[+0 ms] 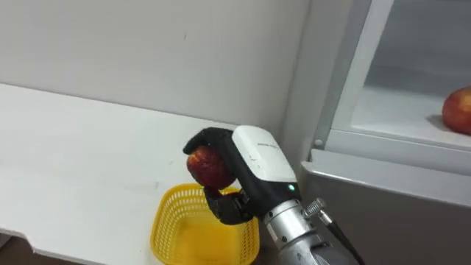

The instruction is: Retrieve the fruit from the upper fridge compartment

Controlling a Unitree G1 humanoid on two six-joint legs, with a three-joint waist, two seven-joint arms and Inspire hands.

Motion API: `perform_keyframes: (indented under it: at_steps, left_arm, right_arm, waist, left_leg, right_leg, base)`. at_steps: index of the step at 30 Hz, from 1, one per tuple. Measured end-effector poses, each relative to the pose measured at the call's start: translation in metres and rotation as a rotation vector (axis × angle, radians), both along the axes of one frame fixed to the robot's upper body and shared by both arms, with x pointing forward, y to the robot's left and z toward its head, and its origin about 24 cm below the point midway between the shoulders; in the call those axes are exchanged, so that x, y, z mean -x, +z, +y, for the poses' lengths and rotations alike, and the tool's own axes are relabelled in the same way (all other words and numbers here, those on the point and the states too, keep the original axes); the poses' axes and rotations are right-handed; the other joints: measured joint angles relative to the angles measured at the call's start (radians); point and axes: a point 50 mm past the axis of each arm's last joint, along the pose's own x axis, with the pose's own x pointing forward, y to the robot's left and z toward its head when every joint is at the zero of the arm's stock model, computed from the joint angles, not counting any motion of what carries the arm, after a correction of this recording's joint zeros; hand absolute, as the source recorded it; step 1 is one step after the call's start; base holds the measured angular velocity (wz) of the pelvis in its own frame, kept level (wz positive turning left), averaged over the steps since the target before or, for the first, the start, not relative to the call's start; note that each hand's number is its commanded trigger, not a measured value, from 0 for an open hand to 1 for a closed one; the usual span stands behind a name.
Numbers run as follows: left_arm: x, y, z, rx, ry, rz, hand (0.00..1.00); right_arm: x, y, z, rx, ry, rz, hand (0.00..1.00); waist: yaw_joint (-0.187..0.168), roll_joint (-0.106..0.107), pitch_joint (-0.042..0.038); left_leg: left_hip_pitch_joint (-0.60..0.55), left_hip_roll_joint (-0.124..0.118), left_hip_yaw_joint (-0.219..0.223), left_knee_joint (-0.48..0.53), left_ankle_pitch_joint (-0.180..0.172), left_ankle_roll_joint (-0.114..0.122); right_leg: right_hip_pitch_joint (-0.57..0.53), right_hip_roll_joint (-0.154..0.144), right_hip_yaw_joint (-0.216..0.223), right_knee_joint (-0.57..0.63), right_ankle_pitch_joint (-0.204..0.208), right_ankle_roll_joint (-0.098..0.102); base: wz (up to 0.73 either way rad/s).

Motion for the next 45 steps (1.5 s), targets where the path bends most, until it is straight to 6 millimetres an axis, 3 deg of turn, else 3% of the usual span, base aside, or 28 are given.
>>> perform_keyframes:
  at_steps: [4, 9, 16, 23, 24, 25, 26, 33, 45]
  left_arm:
    - [0.001, 0.001, 0.004, 0.008, 0.019, 0.007, 0.0]
    - [0.001, 0.001, 0.005, 0.015, 0.02, 0.028, 0.0]
    - [0.0, 0.003, 0.01, 0.0, 0.018, 0.026, 0.0]
    - [-0.004, 0.003, 0.008, -0.004, -0.004, 0.017, 0.0]
    - [-0.004, 0.003, 0.008, -0.004, -0.007, 0.017, 0.0]
    - [-0.004, 0.003, 0.008, -0.004, -0.008, 0.017, 0.0]
    - [-0.004, 0.003, 0.008, -0.004, -0.009, 0.017, 0.0]
    - [-0.004, 0.003, 0.008, -0.004, -0.013, 0.017, 0.0]
    - [-0.004, 0.003, 0.008, -0.004, -0.013, 0.015, 0.0]
  right_arm:
    - [-0.011, -0.011, -0.008, 0.043, -0.047, 0.058, 1.0]
    - [-0.014, -0.027, -0.009, 0.078, -0.072, 0.132, 1.0]
    - [-0.014, -0.037, -0.005, 0.119, -0.057, 0.17, 1.0]
    - [-0.016, -0.056, -0.012, 0.148, -0.082, 0.245, 1.0]
    - [-0.016, -0.058, -0.013, 0.15, -0.088, 0.256, 0.76]
    - [-0.016, -0.06, -0.014, 0.153, -0.091, 0.263, 0.24]
    - [-0.016, -0.061, -0.014, 0.154, -0.093, 0.266, 0.0]
    - [-0.015, -0.072, -0.013, 0.18, -0.087, 0.305, 0.0]
    - [-0.014, -0.072, -0.012, 0.18, -0.079, 0.3, 0.0]
  waist:
    - [0.018, -0.028, 0.0051]
    - [0.037, -0.044, 0.0013]
    - [0.048, -0.031, 0.0083]
    - [0.051, -0.005, 0.0034]
    - [0.051, -0.003, 0.0024]
    - [0.051, -0.001, 0.0021]
    - [0.051, -0.001, 0.0018]
    - [0.058, -0.003, 0.0002]
    - [0.057, -0.009, -0.0018]
  left_leg:
    - [-0.006, -0.002, -0.013, 0.001, 0.0, 0.0]
    - [-0.016, -0.007, -0.031, 0.005, 0.0, 0.0]
    - [-0.023, -0.009, -0.039, 0.005, 0.001, 0.002]
    - [-0.026, -0.009, -0.045, 0.01, 0.001, 0.002]
    - [-0.027, -0.009, -0.045, 0.01, 0.001, 0.002]
    - [-0.027, -0.009, -0.046, 0.01, 0.001, 0.002]
    - [-0.026, -0.009, -0.046, 0.01, 0.001, 0.002]
    - [-0.025, -0.009, -0.047, 0.016, 0.001, 0.002]
    - [-0.034, -0.01, -0.051, 0.016, 0.001, 0.002]
  right_leg:
    - [0.0, -0.002, -0.014, 0.0, -0.003, 0.001]
    - [0.002, -0.007, -0.033, 0.001, -0.003, 0.001]
    - [0.003, -0.01, -0.042, 0.001, -0.002, 0.001]
    - [0.004, -0.01, -0.045, 0.001, -0.002, 0.001]
    - [0.004, -0.01, -0.045, 0.001, -0.002, 0.001]
    - [0.004, -0.01, -0.045, 0.001, -0.002, 0.001]
    - [0.004, -0.01, -0.045, 0.001, -0.002, 0.001]
    - [0.004, -0.01, -0.045, 0.001, -0.002, 0.001]
    - [0.003, -0.01, -0.046, 0.0, -0.003, 0.001]
  base:
    - [0.08]
    - [0.11]
    - [0.04]
    - [0.0]
    - [0.0]
    - [0.0]
    - [0.0]
    - [0.0]
    - [0.0]
